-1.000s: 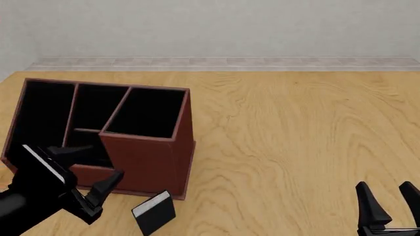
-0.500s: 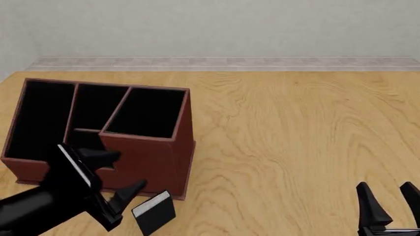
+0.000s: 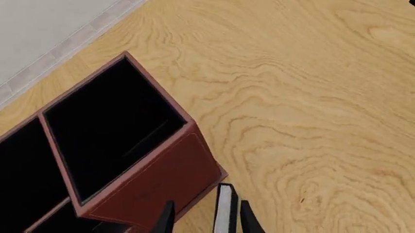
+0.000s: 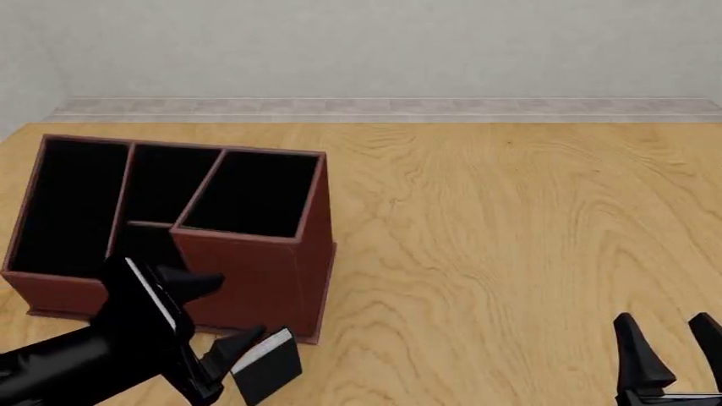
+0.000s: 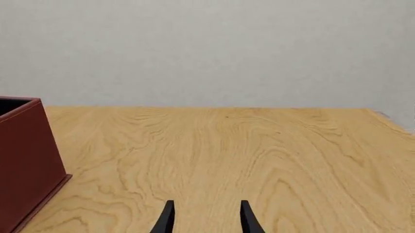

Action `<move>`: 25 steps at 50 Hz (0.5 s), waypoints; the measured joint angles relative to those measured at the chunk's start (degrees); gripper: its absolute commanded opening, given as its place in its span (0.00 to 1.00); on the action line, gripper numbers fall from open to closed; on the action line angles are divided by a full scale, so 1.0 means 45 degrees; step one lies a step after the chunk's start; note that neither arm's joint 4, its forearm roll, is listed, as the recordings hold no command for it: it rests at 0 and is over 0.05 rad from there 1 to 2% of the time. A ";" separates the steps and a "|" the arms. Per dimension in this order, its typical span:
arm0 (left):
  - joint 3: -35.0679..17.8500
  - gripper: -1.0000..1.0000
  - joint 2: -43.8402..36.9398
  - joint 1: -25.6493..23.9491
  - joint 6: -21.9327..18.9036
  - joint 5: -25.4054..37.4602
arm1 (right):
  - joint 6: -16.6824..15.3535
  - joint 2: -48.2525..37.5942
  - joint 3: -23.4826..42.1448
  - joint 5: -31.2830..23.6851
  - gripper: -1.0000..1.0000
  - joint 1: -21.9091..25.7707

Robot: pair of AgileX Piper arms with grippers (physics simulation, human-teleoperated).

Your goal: Pick up the book and place it in the left compartment of the caddy.

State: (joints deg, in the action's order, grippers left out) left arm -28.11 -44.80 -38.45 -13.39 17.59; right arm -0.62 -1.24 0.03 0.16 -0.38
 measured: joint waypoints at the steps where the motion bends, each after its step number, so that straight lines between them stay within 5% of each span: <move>1: 0.0017 1.00 -0.0013 0.0001 0.0010 0.0007 | -0.0004 0.0004 0.0000 -0.0001 1.00 -0.0002; 25: 0.0428 1.00 -0.0536 -0.0287 0.0507 -0.0038 | -0.0147 0.0072 0.0000 -0.0063 1.00 -0.0016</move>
State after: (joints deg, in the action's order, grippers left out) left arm -26.18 -47.22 -39.74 -11.11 17.42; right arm -1.28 -0.92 0.03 -0.12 -0.46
